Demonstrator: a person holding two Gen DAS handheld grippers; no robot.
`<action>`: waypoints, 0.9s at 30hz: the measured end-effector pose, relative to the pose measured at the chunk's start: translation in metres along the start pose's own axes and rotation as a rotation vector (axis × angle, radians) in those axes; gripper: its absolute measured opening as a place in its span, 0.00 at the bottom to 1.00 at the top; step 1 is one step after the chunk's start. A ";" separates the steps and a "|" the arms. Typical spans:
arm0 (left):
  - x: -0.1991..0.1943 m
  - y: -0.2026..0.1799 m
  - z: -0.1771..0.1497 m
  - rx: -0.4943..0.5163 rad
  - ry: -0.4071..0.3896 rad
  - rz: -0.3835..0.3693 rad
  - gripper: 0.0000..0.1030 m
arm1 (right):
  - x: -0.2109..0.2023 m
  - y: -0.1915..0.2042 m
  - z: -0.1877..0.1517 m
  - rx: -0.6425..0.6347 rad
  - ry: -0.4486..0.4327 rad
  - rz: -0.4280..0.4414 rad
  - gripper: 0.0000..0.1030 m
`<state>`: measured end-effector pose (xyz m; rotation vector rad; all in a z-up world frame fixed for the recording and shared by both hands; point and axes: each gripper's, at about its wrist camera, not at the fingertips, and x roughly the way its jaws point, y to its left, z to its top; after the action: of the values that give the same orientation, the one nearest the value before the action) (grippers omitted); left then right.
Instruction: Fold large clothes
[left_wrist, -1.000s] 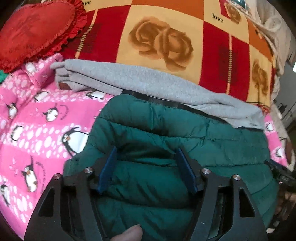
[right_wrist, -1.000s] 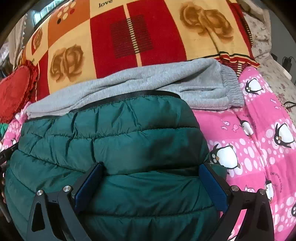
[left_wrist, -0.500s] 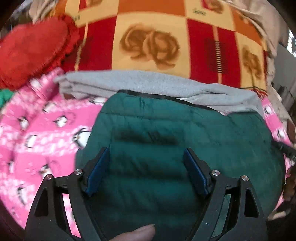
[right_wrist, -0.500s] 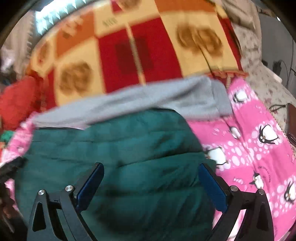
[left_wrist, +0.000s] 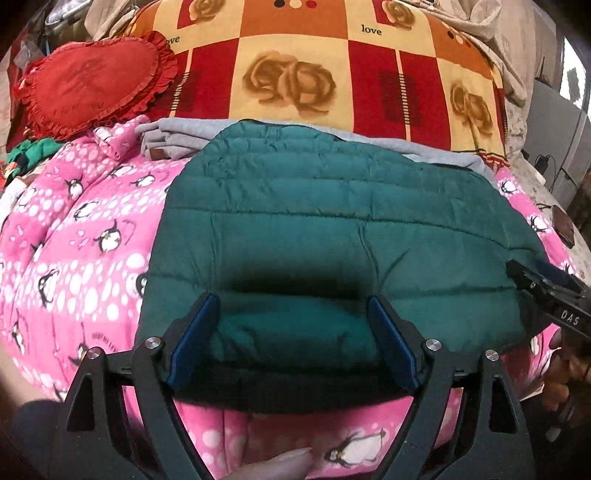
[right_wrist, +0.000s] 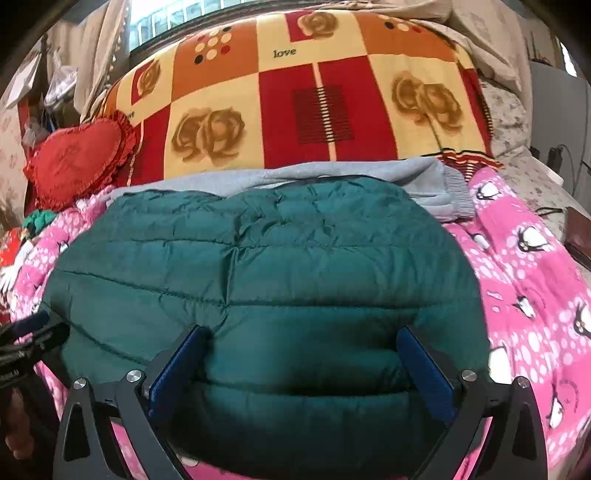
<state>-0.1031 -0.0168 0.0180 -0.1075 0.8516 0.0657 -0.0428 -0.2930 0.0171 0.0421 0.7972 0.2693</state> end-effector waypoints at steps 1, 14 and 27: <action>-0.003 -0.001 -0.001 0.000 0.005 0.002 0.82 | -0.008 -0.001 -0.003 0.017 -0.013 0.002 0.99; -0.074 -0.026 -0.030 0.031 0.038 -0.030 0.82 | -0.128 0.040 -0.067 -0.091 0.051 -0.076 0.99; -0.136 -0.035 -0.034 0.032 -0.036 -0.047 0.82 | -0.181 0.044 -0.077 -0.073 -0.016 -0.075 0.99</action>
<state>-0.2147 -0.0574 0.1007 -0.0962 0.8135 0.0096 -0.2274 -0.3018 0.0962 -0.0537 0.7710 0.2266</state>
